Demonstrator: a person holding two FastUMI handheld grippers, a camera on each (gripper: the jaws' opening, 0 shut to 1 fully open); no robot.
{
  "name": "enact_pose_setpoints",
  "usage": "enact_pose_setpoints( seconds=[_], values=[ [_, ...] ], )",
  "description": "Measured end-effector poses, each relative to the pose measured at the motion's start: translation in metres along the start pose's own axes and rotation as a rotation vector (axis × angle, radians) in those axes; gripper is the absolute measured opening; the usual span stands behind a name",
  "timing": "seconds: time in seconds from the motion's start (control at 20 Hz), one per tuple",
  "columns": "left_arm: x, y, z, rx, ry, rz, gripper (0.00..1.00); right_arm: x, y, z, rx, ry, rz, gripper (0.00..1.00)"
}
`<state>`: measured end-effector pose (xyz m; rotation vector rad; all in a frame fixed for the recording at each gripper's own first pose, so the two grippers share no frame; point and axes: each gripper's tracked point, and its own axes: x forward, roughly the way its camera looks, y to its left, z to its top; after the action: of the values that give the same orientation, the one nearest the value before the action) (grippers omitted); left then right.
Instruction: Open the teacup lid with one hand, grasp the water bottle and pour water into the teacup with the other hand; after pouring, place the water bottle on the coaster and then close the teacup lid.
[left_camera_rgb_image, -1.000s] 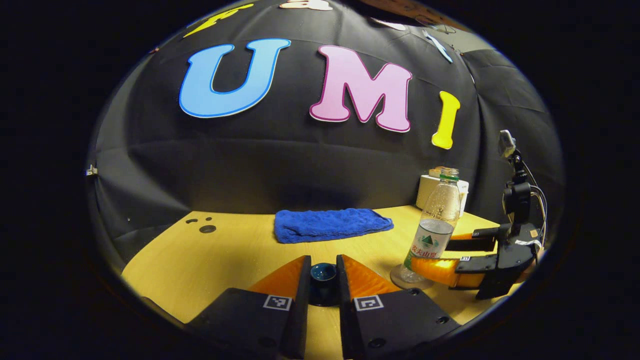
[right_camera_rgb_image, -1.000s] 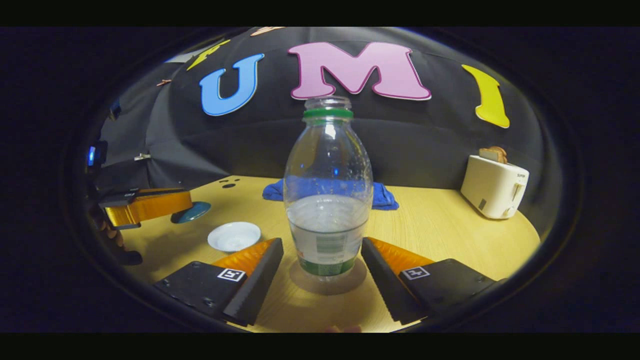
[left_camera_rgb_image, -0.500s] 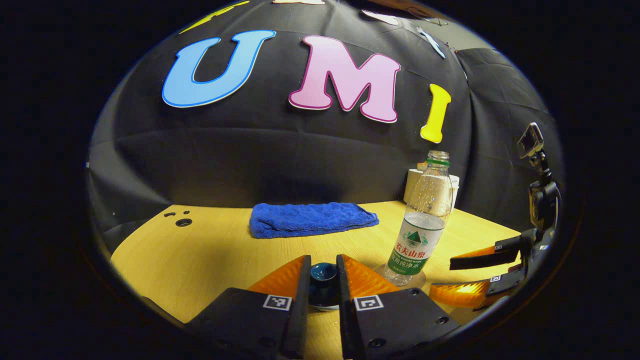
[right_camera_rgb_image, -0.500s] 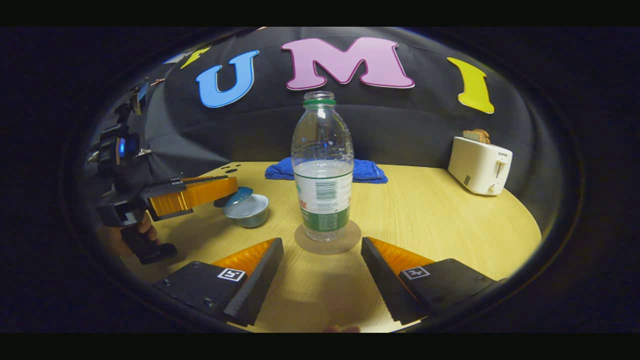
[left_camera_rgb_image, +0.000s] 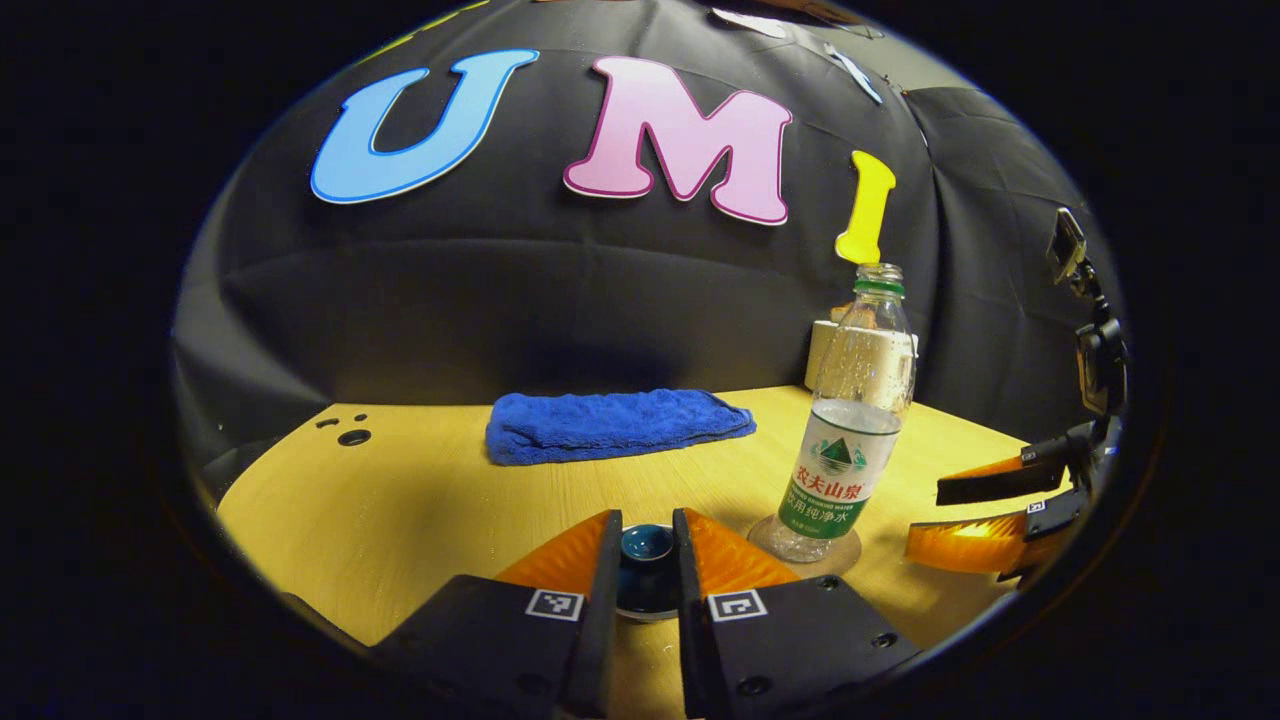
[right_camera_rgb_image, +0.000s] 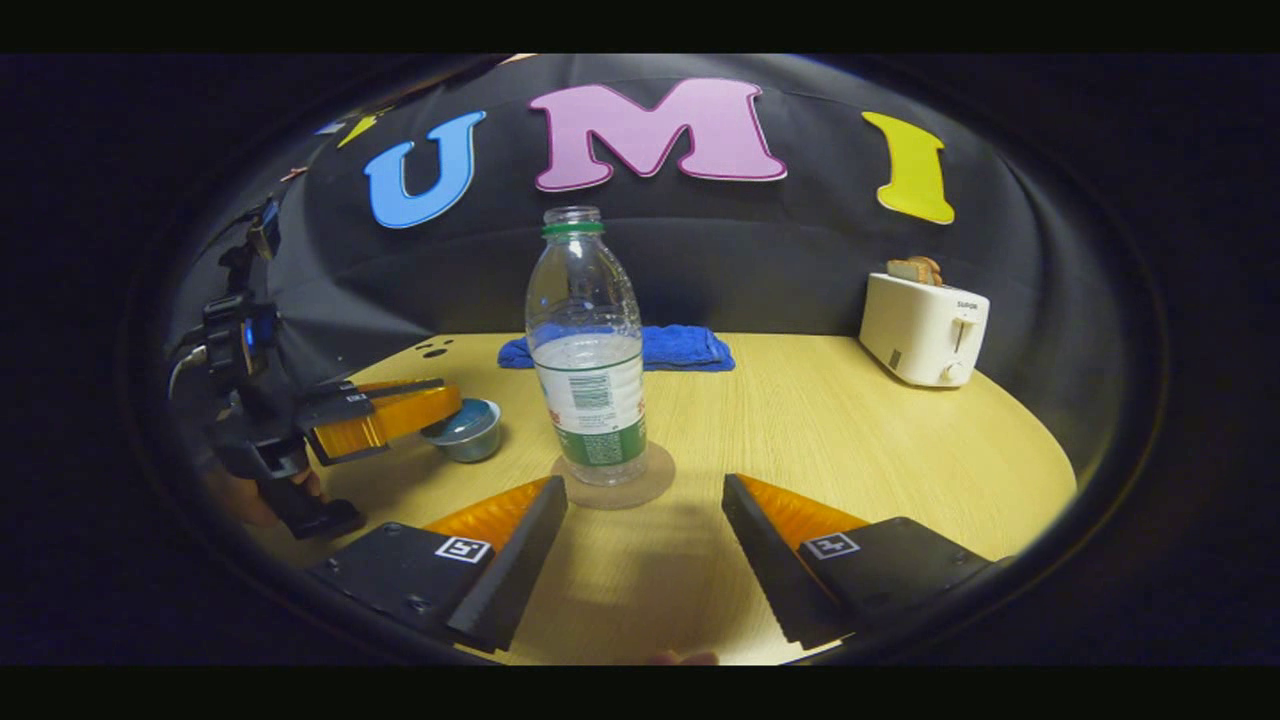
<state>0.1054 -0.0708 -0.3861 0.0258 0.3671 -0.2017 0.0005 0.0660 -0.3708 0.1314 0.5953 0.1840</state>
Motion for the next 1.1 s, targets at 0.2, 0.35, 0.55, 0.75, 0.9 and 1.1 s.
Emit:
enact_pose_setpoints(
  seconds=[0.2, 0.35, 0.55, 0.75, 0.9, 1.1],
  values=[
    [0.003, -0.004, -0.003, 0.028, 0.007, -0.002, 0.28, 0.002, 0.000, 0.002, 0.019, -0.003, -0.002, 0.97],
    [0.004, -0.004, -0.005, 0.058, 0.007, 0.009, 0.34, 0.002, -0.001, 0.004, 0.038, -0.006, -0.003, 0.97],
    [-0.001, -0.007, -0.004, 0.054, 0.012, 0.012, 0.67, -0.001, -0.006, 0.013, 0.060, -0.022, -0.013, 0.97],
    [-0.018, -0.005, 0.011, 0.023, -0.011, 0.033, 0.96, -0.012, -0.001, 0.041, 0.052, -0.076, 0.002, 0.99],
    [-0.039, -0.003, 0.032, 0.008, -0.007, 0.050, 0.97, -0.027, 0.000, 0.073, 0.039, -0.118, -0.015, 0.99],
    [-0.076, 0.001, 0.081, -0.042, -0.009, 0.076, 0.97, -0.054, 0.009, 0.119, 0.038, -0.161, -0.015, 0.98]
  ],
)
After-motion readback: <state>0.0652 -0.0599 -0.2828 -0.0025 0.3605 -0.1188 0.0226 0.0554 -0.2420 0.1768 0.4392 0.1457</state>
